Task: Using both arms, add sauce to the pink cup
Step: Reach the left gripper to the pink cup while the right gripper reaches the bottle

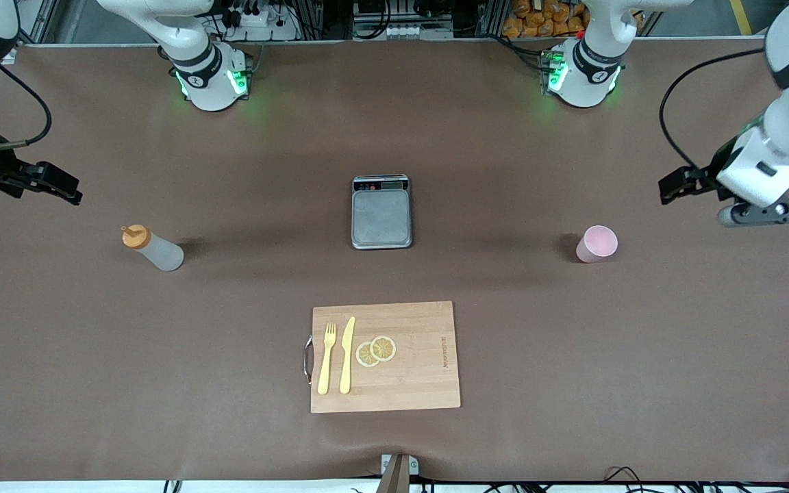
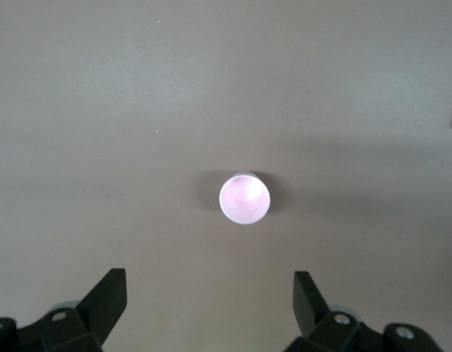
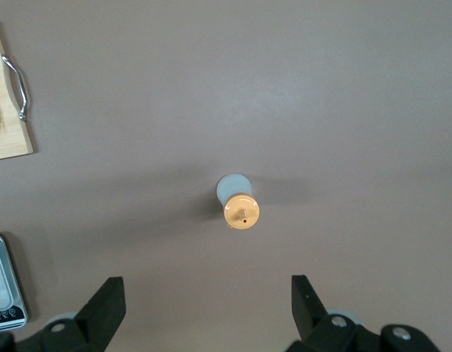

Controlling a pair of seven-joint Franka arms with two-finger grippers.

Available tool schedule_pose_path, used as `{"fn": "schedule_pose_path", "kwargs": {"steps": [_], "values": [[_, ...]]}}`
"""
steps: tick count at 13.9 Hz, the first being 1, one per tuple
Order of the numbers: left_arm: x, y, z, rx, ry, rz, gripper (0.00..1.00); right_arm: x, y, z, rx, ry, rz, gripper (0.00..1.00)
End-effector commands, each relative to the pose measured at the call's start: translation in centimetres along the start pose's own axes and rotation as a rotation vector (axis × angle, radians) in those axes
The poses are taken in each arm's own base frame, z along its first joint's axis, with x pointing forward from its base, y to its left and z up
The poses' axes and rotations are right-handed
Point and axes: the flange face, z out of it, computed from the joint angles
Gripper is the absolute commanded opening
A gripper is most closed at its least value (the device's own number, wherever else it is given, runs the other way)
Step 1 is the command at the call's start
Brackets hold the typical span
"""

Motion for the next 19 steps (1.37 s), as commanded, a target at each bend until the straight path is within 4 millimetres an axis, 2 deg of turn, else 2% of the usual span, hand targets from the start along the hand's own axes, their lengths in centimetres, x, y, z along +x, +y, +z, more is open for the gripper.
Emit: {"fn": "schedule_pose_path", "kwargs": {"steps": [1, 3, 5, 9, 11, 15, 19], "values": [[-1.0, -0.9, 5.3, -0.018, 0.014, 0.000, 1.00, 0.5, 1.0, 1.9, -0.021, -0.031, 0.029, 1.00], [-1.1, -1.0, 9.8, -0.022, 0.024, -0.008, 1.00, 1.5, 2.7, 3.8, -0.018, -0.064, 0.055, 1.00], [-1.0, -1.1, 13.2, -0.023, 0.019, -0.012, 1.00, 2.0, 2.8, 5.1, -0.017, -0.089, 0.060, 1.00], [0.1, -0.7, 18.7, -0.025, -0.051, -0.016, 1.00, 3.4, 5.4, 8.6, 0.023, -0.157, 0.108, 1.00], [0.8, -1.3, 21.4, -0.046, -0.071, -0.046, 1.00, 4.0, 6.1, 10.3, 0.035, -0.189, 0.124, 1.00], [1.4, -1.5, 25.5, -0.046, -0.090, -0.054, 1.00, 4.6, 6.4, 12.5, 0.036, -0.229, 0.131, 1.00], [1.0, -1.5, 26.8, -0.043, -0.114, -0.053, 1.00, 5.3, 8.5, 15.9, 0.142, -0.293, 0.197, 1.00]]}}
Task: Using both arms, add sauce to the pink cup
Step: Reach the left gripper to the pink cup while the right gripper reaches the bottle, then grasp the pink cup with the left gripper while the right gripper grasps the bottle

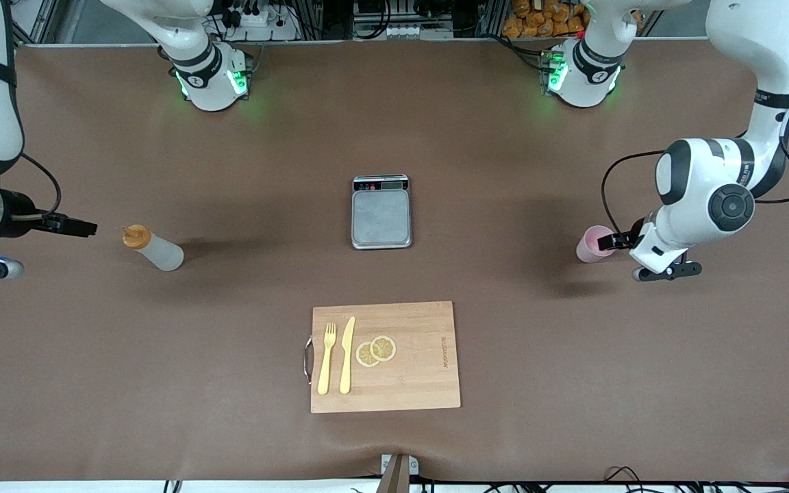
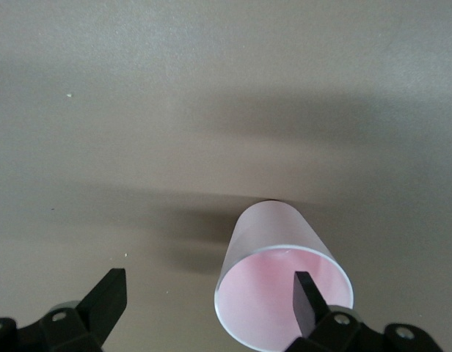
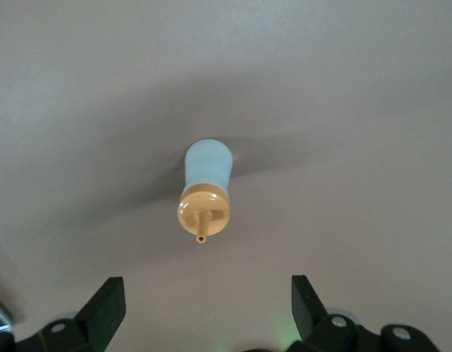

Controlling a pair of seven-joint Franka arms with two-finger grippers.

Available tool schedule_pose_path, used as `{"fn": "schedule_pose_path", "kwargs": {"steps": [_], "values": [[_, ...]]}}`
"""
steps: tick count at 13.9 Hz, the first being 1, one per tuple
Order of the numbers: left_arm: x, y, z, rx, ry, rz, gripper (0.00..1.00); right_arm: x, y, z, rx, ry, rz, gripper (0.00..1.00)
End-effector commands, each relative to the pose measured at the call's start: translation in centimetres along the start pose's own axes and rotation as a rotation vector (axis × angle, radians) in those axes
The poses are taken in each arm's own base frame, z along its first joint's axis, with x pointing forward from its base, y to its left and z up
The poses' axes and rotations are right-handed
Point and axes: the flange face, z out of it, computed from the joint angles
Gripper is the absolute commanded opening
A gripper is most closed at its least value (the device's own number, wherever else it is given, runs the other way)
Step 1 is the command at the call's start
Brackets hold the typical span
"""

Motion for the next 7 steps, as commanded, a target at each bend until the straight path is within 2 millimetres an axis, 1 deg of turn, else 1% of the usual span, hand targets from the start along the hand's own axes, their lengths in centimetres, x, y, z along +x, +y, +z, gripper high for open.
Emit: {"fn": "schedule_pose_path", "kwargs": {"steps": [1, 2, 4, 6, 7], "values": [[-0.1, -0.1, 0.4, -0.017, -0.005, 0.005, 1.00, 1.7, 1.8, 2.3, 0.076, -0.054, 0.047, 1.00], [-0.2, -0.1, 0.6, -0.016, -0.009, 0.003, 0.99, 2.1, 1.8, 2.9, 0.079, -0.065, 0.054, 1.00], [-0.2, -0.1, 1.2, -0.015, -0.021, 0.003, 0.85, 2.8, 2.1, 4.2, 0.118, -0.094, 0.077, 1.00], [-0.1, 0.1, 1.7, -0.023, -0.027, -0.002, 0.65, 4.4, 3.7, 6.5, 0.178, -0.133, 0.116, 1.00], [-0.1, 0.2, 1.9, -0.029, -0.028, -0.007, 0.52, 5.2, 4.3, 7.0, 0.195, -0.141, 0.129, 1.00]]}}
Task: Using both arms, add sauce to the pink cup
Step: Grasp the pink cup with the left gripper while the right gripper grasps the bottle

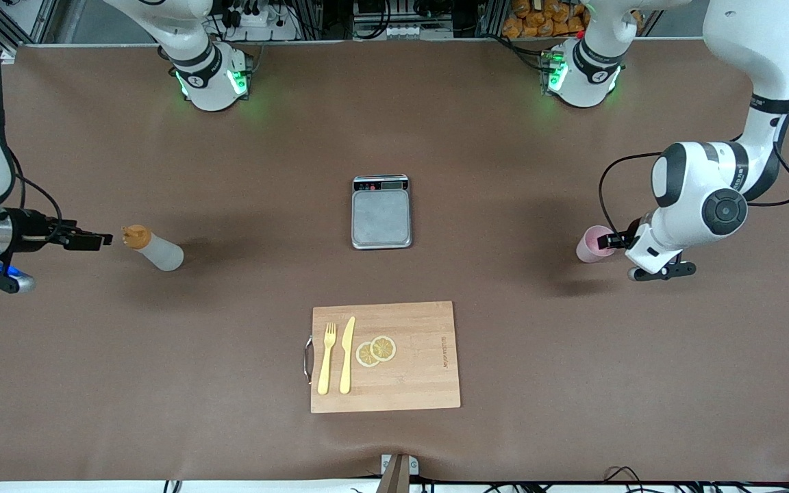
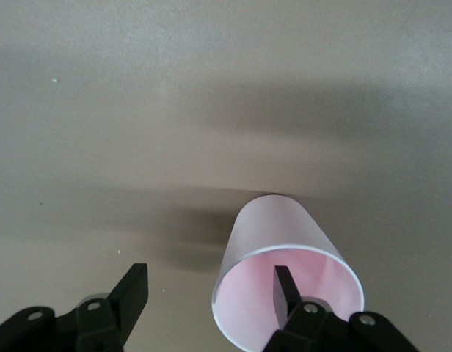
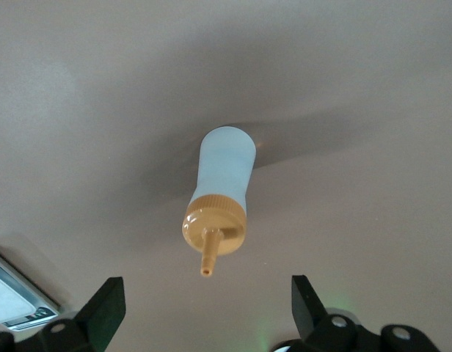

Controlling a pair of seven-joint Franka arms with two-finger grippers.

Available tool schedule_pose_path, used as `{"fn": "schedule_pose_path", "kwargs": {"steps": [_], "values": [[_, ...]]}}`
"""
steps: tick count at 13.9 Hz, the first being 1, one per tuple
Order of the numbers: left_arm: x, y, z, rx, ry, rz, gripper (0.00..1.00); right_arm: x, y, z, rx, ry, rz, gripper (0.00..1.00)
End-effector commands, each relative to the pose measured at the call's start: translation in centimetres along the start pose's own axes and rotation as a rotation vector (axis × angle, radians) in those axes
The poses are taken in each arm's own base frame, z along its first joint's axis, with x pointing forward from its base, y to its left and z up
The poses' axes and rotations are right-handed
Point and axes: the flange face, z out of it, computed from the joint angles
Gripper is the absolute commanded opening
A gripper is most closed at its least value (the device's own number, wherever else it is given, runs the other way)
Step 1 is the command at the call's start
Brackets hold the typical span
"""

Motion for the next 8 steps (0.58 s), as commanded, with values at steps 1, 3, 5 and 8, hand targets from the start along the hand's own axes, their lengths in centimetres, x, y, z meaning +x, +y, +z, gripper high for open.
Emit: {"fn": "schedule_pose_path", "kwargs": {"steps": [1, 3, 5, 8], "values": [[0.1, 0.3, 0.5, -0.026, -0.001, 0.001, 0.36, 2.7, 1.7, 0.9, 0.058, -0.026, 0.046, 1.00], [0.2, 0.7, 0.7, -0.026, -0.001, 0.006, 0.08, 4.6, 2.3, 3.0, 0.056, -0.049, 0.060, 1.00], [0.3, 1.1, 0.6, -0.035, -0.001, 0.002, 0.00, 7.1, 3.6, 5.1, 0.066, -0.081, 0.079, 1.00], [0.4, 2.8, -0.3, -0.050, 0.016, 0.025, 0.00, 9.3, 5.3, 9.2, 0.190, -0.159, 0.134, 1.00]]}}
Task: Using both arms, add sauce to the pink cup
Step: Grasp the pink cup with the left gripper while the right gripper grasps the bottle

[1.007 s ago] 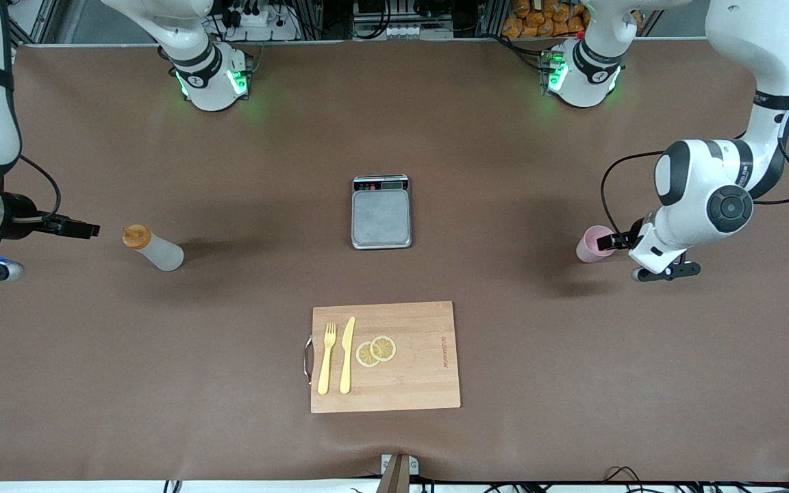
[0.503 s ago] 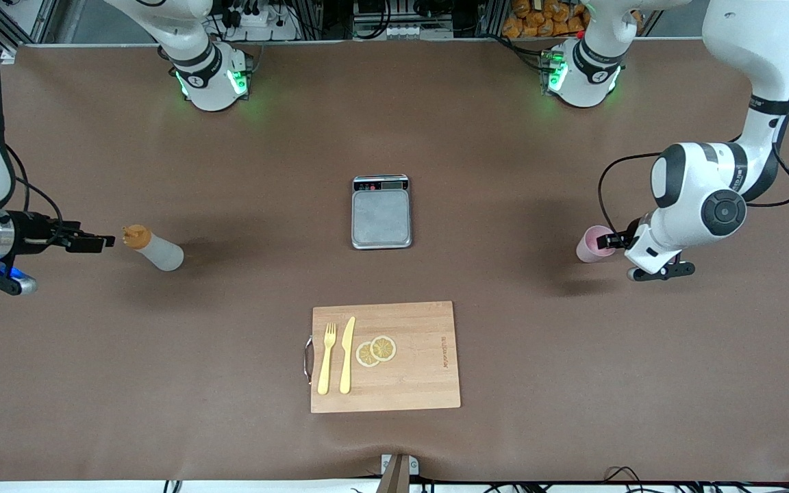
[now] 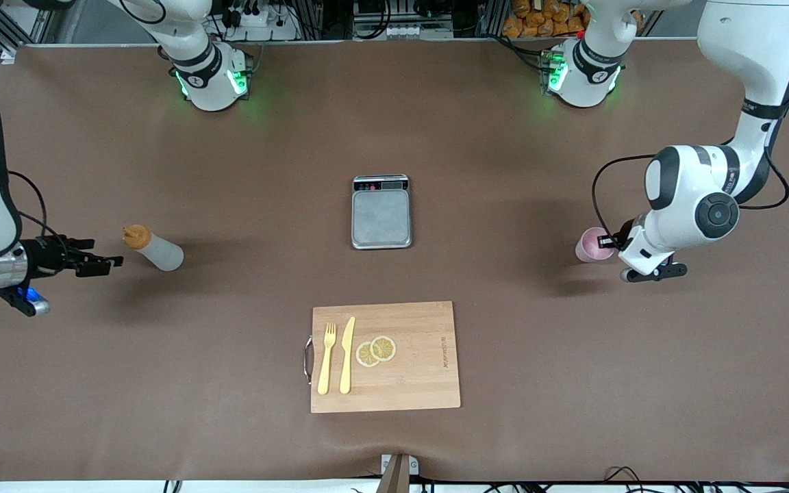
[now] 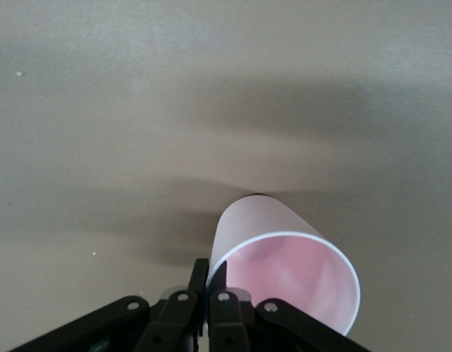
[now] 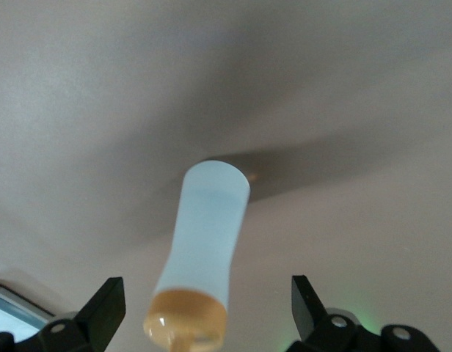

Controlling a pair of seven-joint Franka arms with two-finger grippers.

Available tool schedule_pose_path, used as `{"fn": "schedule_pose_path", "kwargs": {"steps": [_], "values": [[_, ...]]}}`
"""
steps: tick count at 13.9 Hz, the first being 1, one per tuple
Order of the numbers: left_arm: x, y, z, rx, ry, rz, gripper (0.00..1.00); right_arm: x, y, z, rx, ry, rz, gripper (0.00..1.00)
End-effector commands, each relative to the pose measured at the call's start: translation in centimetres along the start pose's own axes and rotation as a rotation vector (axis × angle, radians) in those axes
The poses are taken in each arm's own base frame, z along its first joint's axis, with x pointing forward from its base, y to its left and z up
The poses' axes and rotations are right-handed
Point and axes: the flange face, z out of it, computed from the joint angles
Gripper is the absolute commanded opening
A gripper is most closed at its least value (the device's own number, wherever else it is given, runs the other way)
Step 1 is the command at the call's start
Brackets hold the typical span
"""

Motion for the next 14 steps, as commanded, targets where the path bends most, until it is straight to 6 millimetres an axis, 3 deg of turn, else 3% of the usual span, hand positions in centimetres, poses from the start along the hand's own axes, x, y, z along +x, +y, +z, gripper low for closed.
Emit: {"fn": "schedule_pose_path", "kwargs": {"steps": [1, 4, 6, 8, 12, 14], "values": [[0.6, 1.5, -1.2, -0.028, 0.027, 0.019, 0.00, 3.0, 1.8, 2.6, 0.125, -0.071, 0.057, 1.00], [-0.2, 4.8, -3.9, -0.041, 0.056, 0.076, 0.00, 4.0, 2.1, 4.5, 0.169, -0.106, 0.080, 1.00], [-1.3, 8.2, -6.2, -0.048, 0.053, 0.105, 0.00, 5.0, 3.2, 6.1, 0.198, -0.133, 0.109, 1.00], [-2.0, 11.8, -8.0, -0.056, 0.041, 0.079, 0.00, 5.2, 2.9, 7.1, 0.266, -0.171, 0.128, 1.00], [-4.6, 18.9, -9.6, -0.075, 0.039, 0.048, 0.00, 5.9, 4.2, 9.9, 0.272, -0.234, 0.188, 1.00], [-6.2, 22.6, -10.1, -0.082, 0.044, 0.036, 0.00, 5.2, 4.3, 11.4, 0.275, -0.341, 0.205, 1.00]]}}
